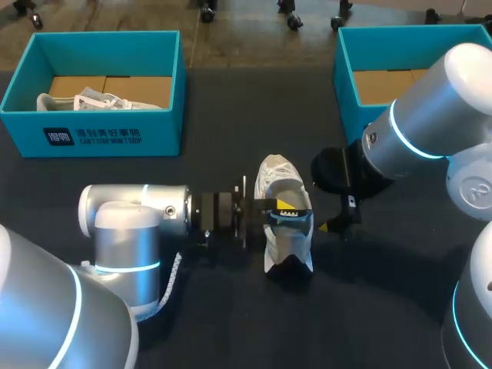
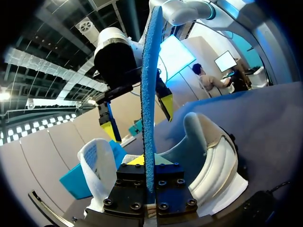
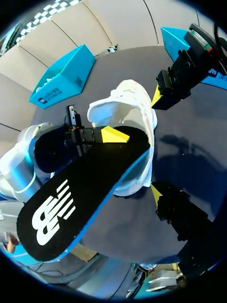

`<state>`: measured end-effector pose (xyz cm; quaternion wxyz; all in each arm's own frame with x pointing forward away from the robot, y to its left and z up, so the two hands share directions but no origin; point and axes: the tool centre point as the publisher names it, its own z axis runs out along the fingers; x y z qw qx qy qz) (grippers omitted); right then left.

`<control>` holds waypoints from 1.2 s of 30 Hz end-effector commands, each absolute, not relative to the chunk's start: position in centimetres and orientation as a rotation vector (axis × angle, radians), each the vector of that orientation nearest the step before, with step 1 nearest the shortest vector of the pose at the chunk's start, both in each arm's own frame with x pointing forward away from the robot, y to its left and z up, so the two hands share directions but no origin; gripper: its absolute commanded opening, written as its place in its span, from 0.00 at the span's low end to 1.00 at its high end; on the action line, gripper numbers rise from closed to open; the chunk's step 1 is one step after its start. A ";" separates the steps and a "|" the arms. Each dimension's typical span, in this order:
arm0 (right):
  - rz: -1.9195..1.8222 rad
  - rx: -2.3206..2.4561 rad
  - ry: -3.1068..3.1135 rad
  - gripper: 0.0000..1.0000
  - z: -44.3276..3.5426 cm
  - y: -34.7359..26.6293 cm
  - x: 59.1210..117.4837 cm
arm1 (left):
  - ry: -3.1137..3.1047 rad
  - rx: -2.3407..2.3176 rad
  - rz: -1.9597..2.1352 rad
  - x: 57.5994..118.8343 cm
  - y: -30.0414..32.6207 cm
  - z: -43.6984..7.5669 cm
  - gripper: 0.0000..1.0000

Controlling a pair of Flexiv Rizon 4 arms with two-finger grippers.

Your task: Take the shoe out of the shoebox, open the shoe tongue, remove and reinsert the insole, then place the shoe into the shoebox

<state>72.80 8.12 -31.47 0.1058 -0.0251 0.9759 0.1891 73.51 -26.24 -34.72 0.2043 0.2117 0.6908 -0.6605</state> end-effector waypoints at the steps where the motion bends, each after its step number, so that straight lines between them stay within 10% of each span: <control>1: 0.557 -0.073 2.872 1.00 -31.5 8.1 72.7 | 1.912 0.581 -1.847 73.5 -26.6 -34.7 0.13; 4: 0.557 -0.073 2.872 1.00 -31.5 8.1 72.7 | 1.901 0.579 -1.851 73.3 -26.5 -34.3 0.41; 36: 0.557 -0.073 2.872 1.00 -31.5 8.1 72.7 | 1.900 0.615 -1.821 70.1 -24.8 -30.3 0.27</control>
